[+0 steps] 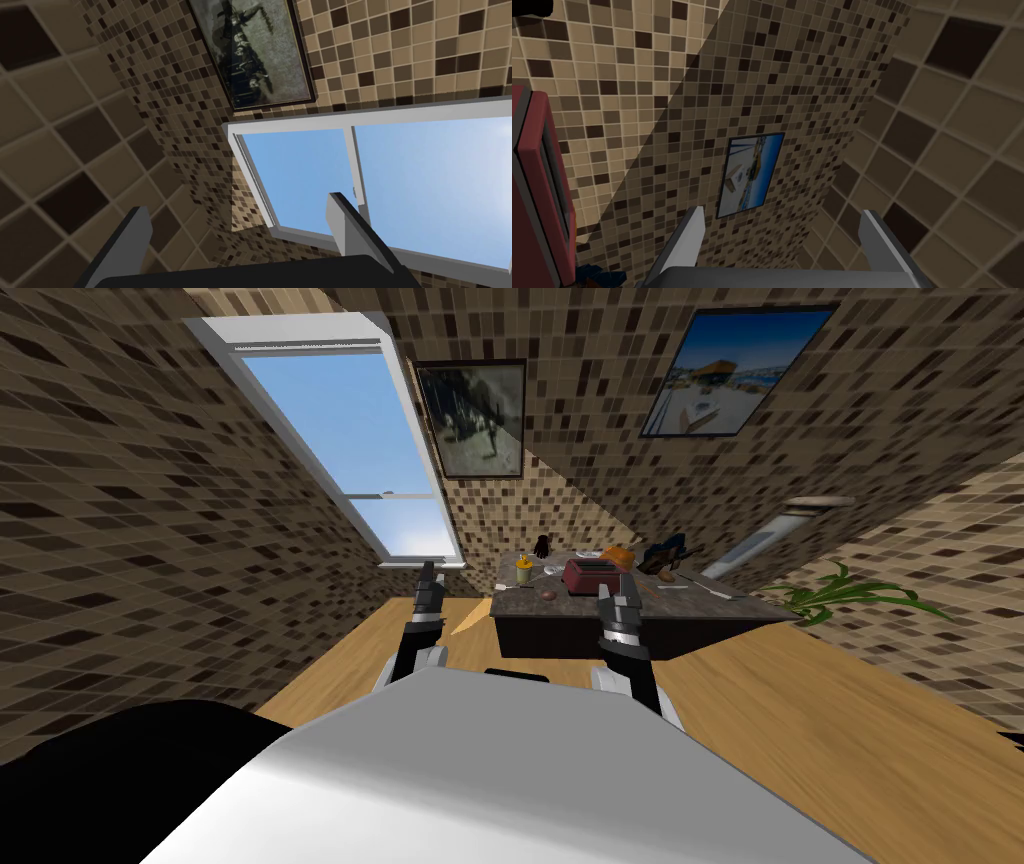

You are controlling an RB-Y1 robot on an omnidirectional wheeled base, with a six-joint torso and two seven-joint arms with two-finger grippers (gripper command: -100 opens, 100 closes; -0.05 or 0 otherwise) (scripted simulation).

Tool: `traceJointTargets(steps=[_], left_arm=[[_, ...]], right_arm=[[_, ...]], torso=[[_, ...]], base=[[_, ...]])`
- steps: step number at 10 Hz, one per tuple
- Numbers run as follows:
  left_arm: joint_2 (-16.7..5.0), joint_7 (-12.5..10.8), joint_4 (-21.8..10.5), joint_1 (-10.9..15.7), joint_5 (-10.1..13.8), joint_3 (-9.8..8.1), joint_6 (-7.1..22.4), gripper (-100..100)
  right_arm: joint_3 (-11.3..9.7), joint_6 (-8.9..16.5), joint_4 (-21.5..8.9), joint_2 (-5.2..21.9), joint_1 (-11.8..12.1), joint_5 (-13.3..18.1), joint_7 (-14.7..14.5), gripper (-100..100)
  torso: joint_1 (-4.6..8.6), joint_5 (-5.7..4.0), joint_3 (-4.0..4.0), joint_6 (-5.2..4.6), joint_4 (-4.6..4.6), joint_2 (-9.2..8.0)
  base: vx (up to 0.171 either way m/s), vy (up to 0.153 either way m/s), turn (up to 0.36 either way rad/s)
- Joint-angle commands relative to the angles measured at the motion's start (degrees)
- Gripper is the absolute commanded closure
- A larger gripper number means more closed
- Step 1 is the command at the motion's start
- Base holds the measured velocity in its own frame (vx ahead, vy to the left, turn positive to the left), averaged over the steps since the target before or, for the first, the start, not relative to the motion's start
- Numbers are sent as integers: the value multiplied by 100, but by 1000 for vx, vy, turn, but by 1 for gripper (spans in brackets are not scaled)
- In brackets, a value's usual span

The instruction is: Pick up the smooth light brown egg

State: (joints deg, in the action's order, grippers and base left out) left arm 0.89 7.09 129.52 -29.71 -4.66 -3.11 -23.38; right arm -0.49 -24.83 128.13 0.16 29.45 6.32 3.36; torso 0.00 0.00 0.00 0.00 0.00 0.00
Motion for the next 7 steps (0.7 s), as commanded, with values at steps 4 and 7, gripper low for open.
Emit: traceJointTargets(steps=[4,7], left_arm=[[-1,0,0,1,0,0,0,0],[-1,0,0,0,0,-1,0,0]], right_arm=[[184,244,-69,575,225,488,-204,-100],[395,477,-145,981,462,968,-404,-100]], torso=[[25,-5,5,1,-2,-9],[28,-6,5,-2,-2,-9]], base=[[-20,-50,134],[-25,-58,191]])
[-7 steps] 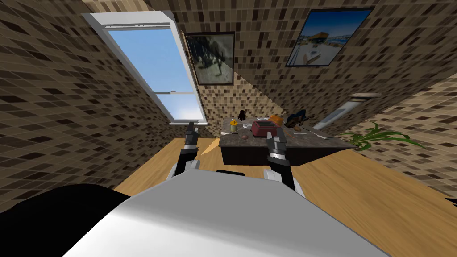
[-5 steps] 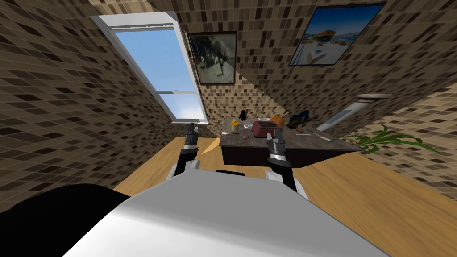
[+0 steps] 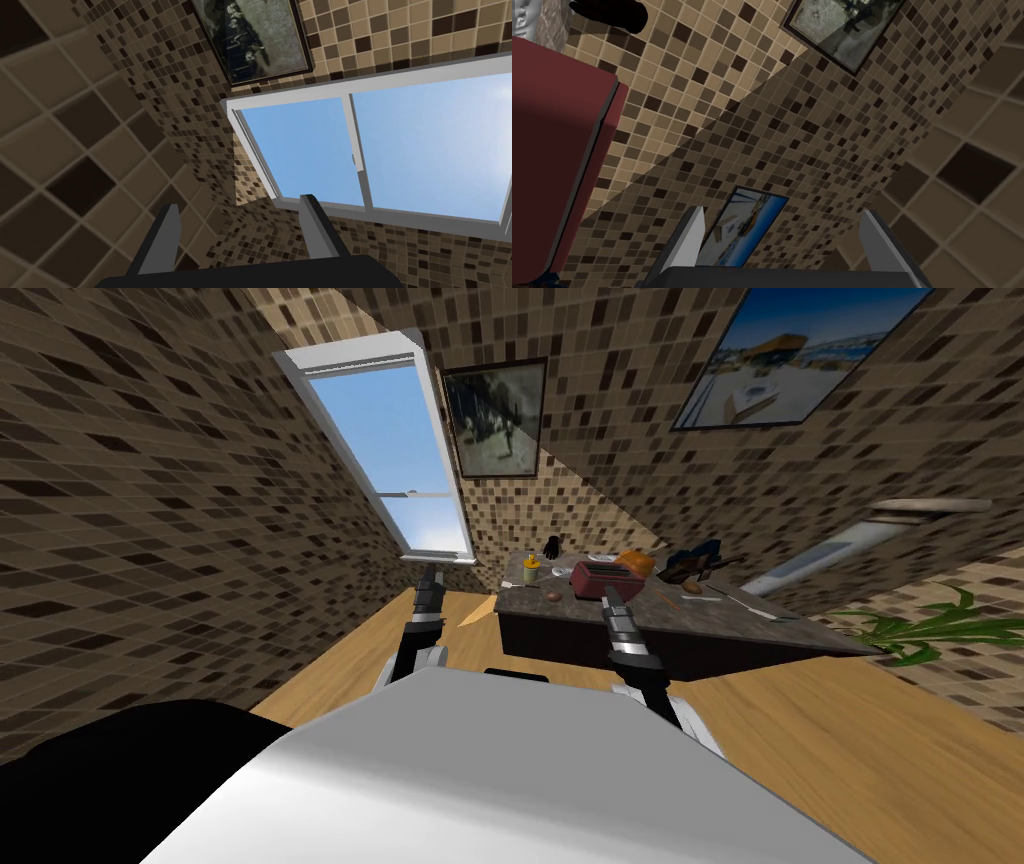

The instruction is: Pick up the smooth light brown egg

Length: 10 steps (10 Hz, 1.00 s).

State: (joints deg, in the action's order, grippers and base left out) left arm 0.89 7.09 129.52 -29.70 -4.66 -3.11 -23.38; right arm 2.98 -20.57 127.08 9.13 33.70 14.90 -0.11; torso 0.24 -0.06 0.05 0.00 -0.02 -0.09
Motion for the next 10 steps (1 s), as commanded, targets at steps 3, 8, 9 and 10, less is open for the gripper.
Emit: traceJointTargets(steps=[3,8,9,10], left_arm=[[0,0,0,0,0,0,0,0],[0,0,0,0,0,0,0,0],[0,0,0,0,0,0,0,0],[0,0,0,0,0,0,0,0]], right_arm=[[319,314,-132,511,331,634,-295,-100],[695,651,-286,1076,812,1454,-641,-100],[787,730,-328,1211,944,1658,-731,-100],[787,730,-328,1211,944,1712,-731,-100]], torso=[[4,-1,1,2,0,-1],[-13,3,-1,1,0,2],[-12,3,-1,2,0,2],[-9,2,-1,1,0,1]], base=[[-36,-58,249],[-33,-25,234],[-37,-20,351],[-23,-18,41]])
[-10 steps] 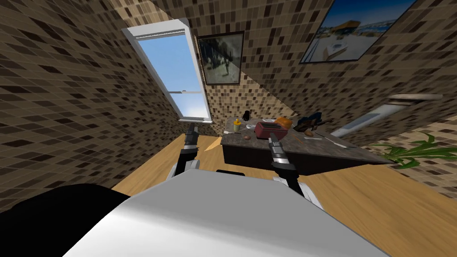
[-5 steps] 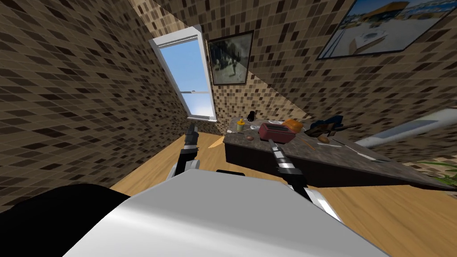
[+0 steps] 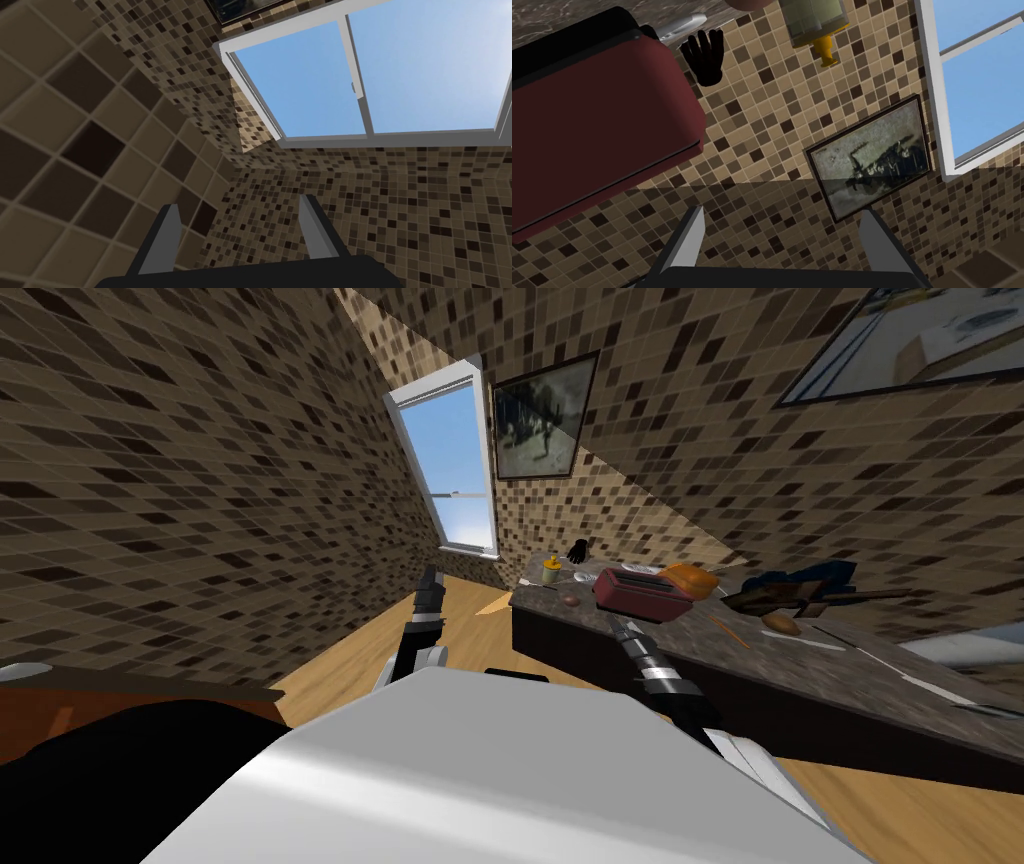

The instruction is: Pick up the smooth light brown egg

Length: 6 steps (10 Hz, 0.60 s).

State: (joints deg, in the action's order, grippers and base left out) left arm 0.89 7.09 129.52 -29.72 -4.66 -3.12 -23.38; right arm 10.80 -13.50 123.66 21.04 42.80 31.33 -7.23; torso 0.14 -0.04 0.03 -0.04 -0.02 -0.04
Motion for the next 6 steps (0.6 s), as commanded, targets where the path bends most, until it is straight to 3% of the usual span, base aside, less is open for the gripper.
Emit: traceJointTargets(steps=[1,4,6], left_arm=[[0,0,0,0,0,0,0,0],[0,0,0,0,0,0,0,0],[0,0,0,1,0,1,0,0]], right_arm=[[94,100,-30,154,172,284,-109,-100],[260,244,-126,418,459,721,-290,-100],[408,377,-229,674,755,1082,-472,-100]], torso=[[0,0,0,0,0,0],[-7,2,-3,2,1,5],[-8,2,-3,4,1,5]], base=[[-17,-3,167],[-15,-2,217],[-15,1,361]])
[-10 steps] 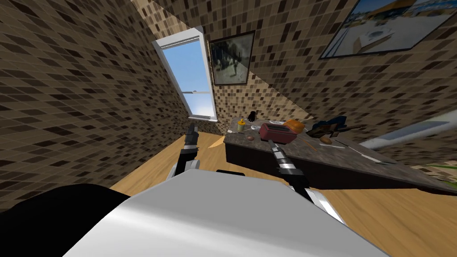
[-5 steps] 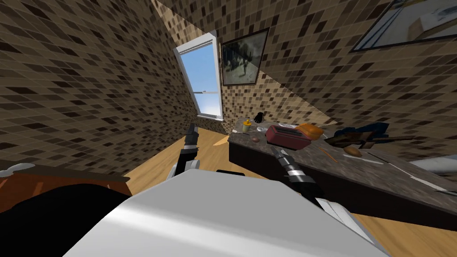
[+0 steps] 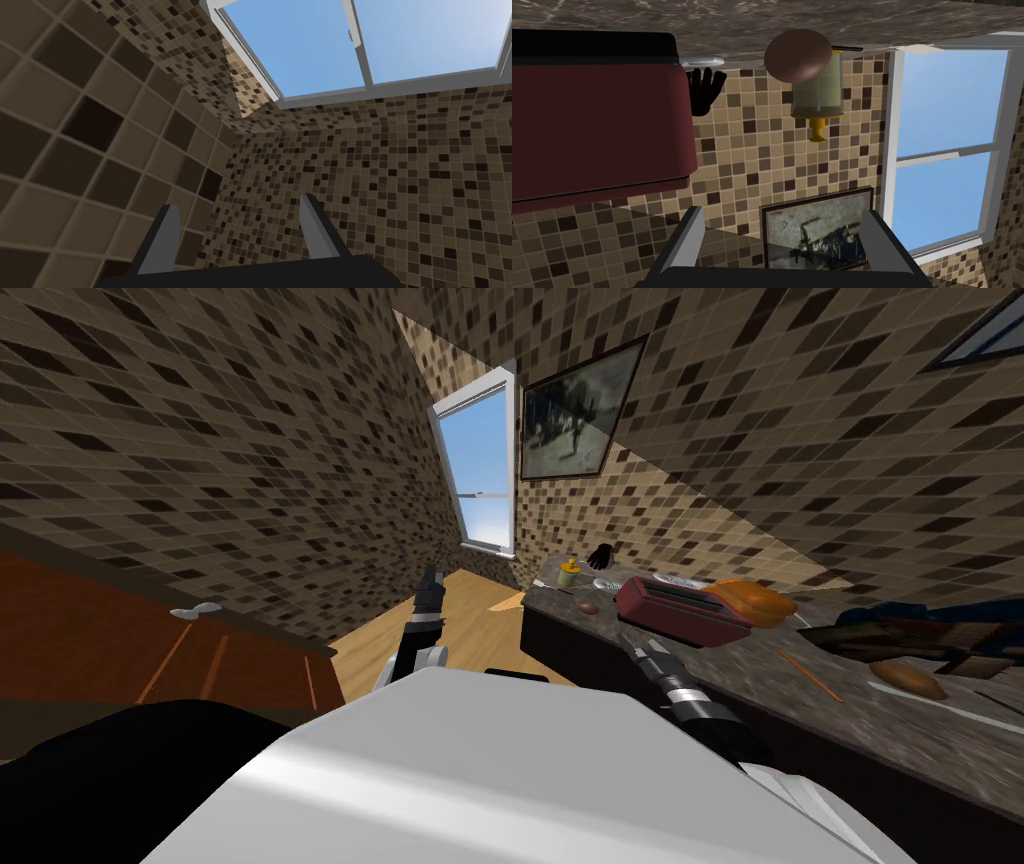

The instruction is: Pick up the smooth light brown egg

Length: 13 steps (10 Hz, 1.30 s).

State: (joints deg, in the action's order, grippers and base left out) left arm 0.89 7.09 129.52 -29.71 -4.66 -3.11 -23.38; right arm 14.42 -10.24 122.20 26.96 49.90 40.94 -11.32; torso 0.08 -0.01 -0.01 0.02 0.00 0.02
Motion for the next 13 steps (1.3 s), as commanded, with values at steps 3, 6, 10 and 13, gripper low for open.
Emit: traceJointTargets(steps=[3,6,10,13], left_arm=[[0,0,0,-1,0,0,0,0],[0,0,0,-1,0,-1,0,0],[0,0,0,-1,0,-1,0,0],[0,0,0,-1,0,-1,0,0]], right_arm=[[179,175,-189,319,344,572,-244,-100],[242,234,-243,429,494,846,-332,-100],[409,388,-405,737,944,1467,-589,-100],[544,503,-565,1045,1383,2020,-823,-100]], torso=[[-1,0,-1,-3,0,2],[-1,-1,-3,-3,1,6],[-1,-1,-6,-2,2,11],[-4,0,-8,-4,3,14]], base=[[-10,1,207],[-1,0,143],[6,3,260],[21,9,264]])
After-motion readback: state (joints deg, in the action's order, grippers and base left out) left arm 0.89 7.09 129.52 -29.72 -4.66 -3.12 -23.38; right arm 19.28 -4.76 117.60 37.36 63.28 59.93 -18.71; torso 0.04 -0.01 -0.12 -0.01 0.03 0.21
